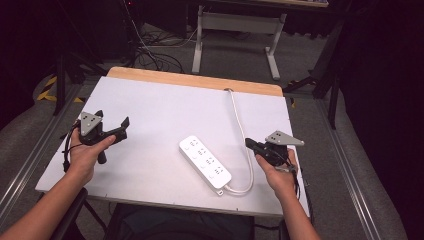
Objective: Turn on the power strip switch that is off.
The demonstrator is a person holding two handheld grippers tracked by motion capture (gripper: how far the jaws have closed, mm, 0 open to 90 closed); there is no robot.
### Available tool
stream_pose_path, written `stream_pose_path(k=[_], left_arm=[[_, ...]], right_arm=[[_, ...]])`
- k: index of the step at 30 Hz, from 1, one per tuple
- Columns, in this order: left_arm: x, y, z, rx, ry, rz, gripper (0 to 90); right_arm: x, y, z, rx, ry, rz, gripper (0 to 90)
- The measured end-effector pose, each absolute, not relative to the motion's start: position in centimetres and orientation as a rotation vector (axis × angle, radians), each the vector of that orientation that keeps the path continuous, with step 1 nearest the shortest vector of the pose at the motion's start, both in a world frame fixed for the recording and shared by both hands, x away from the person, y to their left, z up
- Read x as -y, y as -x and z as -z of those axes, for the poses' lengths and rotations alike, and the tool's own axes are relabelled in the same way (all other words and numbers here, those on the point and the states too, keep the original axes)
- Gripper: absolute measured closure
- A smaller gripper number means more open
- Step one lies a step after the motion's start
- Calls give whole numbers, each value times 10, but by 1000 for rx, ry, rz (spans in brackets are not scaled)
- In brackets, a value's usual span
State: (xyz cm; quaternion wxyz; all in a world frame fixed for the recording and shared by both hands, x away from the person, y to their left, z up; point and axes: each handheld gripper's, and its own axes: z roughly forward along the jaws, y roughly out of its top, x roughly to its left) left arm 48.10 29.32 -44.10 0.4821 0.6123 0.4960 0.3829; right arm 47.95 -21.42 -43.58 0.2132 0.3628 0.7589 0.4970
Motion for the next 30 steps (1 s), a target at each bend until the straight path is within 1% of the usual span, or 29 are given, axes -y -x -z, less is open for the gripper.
stream_pose_path(k=[18,30], left_arm=[[-293,-481,441,-1205,-1498,-934,97],[-293,-481,441,-1199,-1502,-927,101]], right_arm=[[204,-493,431,-2178,-1016,-1403,900],[183,-501,430,-2242,-966,-1396,900]])
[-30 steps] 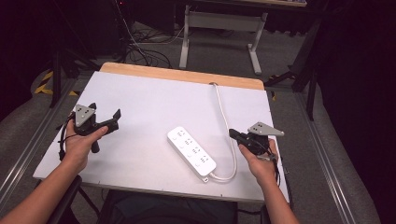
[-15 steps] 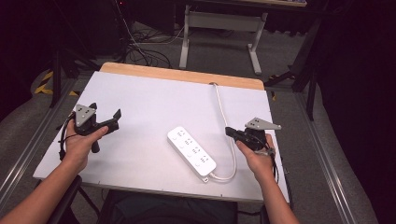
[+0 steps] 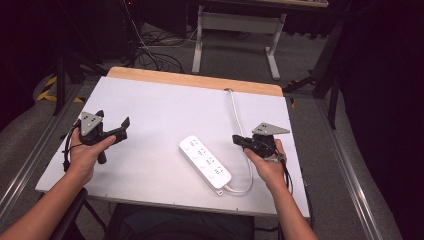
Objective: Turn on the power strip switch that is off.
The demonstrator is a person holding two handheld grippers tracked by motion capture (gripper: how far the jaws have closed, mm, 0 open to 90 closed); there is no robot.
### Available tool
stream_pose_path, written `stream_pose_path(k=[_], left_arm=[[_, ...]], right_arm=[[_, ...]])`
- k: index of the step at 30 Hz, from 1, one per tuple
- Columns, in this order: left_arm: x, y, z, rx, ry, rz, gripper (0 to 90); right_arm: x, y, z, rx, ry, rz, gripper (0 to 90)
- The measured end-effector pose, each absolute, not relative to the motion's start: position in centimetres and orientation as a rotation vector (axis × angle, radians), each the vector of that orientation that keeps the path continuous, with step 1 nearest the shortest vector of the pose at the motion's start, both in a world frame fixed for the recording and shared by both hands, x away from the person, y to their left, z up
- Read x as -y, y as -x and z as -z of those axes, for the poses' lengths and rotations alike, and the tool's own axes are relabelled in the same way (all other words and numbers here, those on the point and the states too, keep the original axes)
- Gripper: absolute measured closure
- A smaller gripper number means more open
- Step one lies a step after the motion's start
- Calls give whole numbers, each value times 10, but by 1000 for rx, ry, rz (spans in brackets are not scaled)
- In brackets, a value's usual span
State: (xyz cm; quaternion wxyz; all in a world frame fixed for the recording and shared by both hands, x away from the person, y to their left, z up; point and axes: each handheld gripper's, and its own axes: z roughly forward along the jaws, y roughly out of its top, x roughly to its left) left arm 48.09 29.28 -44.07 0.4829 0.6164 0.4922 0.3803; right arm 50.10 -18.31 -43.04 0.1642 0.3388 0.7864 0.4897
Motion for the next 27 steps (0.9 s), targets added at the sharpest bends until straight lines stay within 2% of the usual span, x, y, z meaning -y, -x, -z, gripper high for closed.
stream_pose_path(k=[27], left_arm=[[-294,-478,441,-1194,-1510,-929,109]], right_arm=[[128,-517,435,-2401,-839,-1383,900]])
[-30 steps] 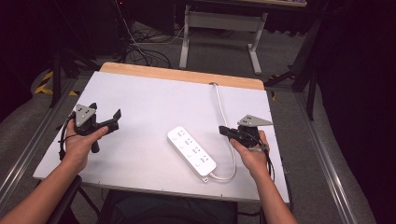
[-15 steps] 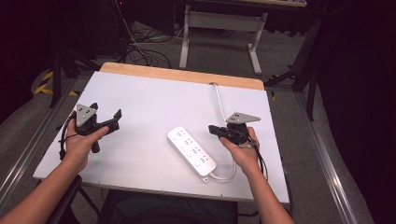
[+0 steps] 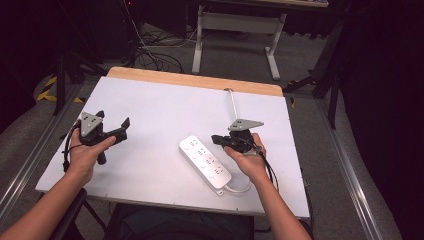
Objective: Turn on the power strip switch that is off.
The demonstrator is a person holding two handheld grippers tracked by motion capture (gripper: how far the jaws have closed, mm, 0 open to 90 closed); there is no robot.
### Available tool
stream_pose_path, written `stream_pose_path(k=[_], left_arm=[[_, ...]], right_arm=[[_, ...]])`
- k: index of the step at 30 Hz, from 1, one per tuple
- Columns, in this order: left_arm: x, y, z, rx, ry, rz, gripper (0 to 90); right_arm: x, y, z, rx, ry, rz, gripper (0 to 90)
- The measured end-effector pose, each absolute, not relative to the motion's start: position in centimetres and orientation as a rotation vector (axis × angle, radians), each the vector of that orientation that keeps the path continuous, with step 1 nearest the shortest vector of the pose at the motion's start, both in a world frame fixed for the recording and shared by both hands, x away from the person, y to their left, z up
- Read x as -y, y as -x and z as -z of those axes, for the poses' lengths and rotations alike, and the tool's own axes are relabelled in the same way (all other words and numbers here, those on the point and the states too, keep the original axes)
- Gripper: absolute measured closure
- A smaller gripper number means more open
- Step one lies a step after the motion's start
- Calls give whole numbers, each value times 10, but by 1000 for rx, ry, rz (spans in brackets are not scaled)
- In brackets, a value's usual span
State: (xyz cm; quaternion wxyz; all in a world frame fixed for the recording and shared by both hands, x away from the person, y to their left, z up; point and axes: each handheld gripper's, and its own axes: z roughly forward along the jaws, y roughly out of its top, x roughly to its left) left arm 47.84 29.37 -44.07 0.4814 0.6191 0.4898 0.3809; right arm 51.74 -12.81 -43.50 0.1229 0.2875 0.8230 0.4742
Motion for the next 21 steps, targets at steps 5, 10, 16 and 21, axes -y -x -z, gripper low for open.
stream_pose_path(k=[5,10,16,21], left_arm=[[-294,-479,441,-1200,-1503,-931,109],[-294,-478,441,-1191,-1516,-923,109],[-293,-478,442,-1180,-1524,-918,109],[-294,-477,441,-1186,-1523,-917,109]], right_arm=[[125,-518,436,-2424,-826,-1378,900],[121,-517,438,-2453,-806,-1364,900],[108,-519,440,-2492,-767,-1360,900],[100,-518,443,-2525,-737,-1342,900]])
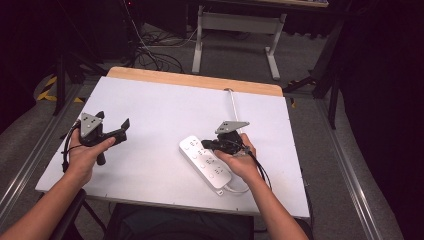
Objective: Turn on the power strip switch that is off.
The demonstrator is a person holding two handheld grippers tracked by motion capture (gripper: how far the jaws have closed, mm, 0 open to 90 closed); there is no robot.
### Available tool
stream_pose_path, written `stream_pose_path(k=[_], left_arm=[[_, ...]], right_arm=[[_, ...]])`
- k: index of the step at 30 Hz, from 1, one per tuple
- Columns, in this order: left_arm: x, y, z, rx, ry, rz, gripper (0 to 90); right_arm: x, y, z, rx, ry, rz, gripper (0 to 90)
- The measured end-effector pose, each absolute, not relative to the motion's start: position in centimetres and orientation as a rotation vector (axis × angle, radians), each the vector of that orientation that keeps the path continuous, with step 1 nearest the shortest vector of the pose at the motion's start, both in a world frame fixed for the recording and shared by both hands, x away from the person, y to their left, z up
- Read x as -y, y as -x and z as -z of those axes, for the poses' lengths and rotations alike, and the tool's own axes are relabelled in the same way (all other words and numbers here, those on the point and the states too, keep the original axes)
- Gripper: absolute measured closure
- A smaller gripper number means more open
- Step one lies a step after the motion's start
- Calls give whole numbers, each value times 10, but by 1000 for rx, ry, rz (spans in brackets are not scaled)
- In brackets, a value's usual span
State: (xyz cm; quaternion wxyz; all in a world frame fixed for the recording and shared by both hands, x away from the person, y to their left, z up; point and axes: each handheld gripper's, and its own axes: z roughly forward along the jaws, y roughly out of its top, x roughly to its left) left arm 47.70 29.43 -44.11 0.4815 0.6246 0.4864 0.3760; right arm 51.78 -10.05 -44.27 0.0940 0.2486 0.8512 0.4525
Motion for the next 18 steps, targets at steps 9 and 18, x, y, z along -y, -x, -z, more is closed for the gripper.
stream_pose_path(k=[9,18], left_arm=[[-295,-476,442,-1194,-1519,-919,109],[-297,-475,442,-1197,-1518,-919,109]], right_arm=[[96,-519,446,-2562,-724,-1333,900],[82,-520,450,-2645,-694,-1268,900]])
